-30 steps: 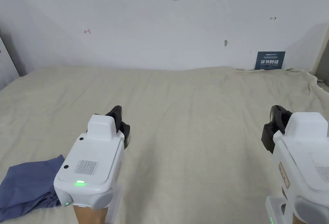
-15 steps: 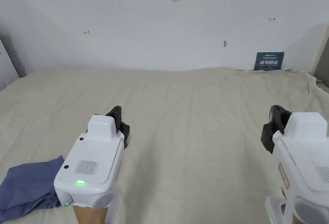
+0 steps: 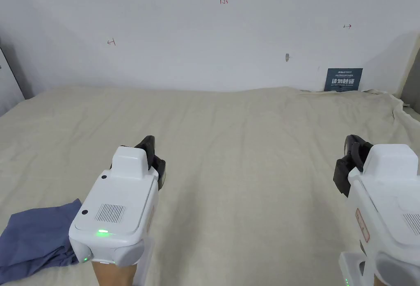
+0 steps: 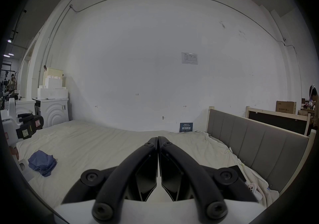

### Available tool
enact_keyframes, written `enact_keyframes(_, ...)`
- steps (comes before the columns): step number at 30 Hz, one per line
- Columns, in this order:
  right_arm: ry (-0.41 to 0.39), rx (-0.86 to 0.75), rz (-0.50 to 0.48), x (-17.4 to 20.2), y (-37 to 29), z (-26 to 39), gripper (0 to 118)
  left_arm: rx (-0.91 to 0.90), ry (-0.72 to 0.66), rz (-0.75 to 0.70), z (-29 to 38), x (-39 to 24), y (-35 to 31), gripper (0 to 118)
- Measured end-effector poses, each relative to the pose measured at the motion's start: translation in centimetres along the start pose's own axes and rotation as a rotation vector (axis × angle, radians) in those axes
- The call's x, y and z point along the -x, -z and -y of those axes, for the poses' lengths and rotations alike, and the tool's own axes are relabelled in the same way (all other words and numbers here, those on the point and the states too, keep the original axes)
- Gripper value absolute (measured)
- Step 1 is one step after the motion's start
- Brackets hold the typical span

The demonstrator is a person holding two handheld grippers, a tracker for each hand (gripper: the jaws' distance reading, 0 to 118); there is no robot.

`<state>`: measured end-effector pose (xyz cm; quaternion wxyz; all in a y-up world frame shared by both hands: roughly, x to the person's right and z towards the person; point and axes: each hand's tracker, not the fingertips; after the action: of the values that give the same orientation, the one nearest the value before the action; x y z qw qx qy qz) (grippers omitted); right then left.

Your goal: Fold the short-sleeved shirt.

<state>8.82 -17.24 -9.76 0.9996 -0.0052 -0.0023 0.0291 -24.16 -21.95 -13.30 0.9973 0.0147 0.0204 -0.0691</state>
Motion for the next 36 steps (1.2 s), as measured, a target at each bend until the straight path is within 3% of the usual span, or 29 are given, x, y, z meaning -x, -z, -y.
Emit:
enact_keyframes(21, -0.009, -0.004, -0.002, -0.2, 0.4, 0.3, 0, -0.002, -0.007, -0.015, 0.0, 0.4, 0.0, 0)
enact_keyframes(26, -0.009, -0.004, -0.002, -0.4, 0.4, 0.5, 9, 0.001, -0.033, -0.024, 0.0, 0.8, 0.1, 17)
enact_keyframes(30, -0.005, -0.002, -0.001, -0.6, 0.6, 0.5, 99, 0.014, -0.058, -0.014, 0.0, 1.1, 0.3, 87)
enact_keyframes(32, -0.004, -0.021, 0.009, -0.6, 0.3, 0.4, 111, 0.016, -0.057, -0.020, 0.0, 1.1, 0.3, 112)
enact_keyframes(33, -0.002, -0.021, 0.008, -0.6, 0.3, 0.4, 114, 0.014, -0.059, -0.016, 0.1, 1.2, 0.3, 118)
enact_keyframes(36, 0.007, -0.020, 0.002, -0.5, 0.0, 0.2, 116, 0.006, -0.063, -0.013, 0.0, 1.2, 0.1, 118)
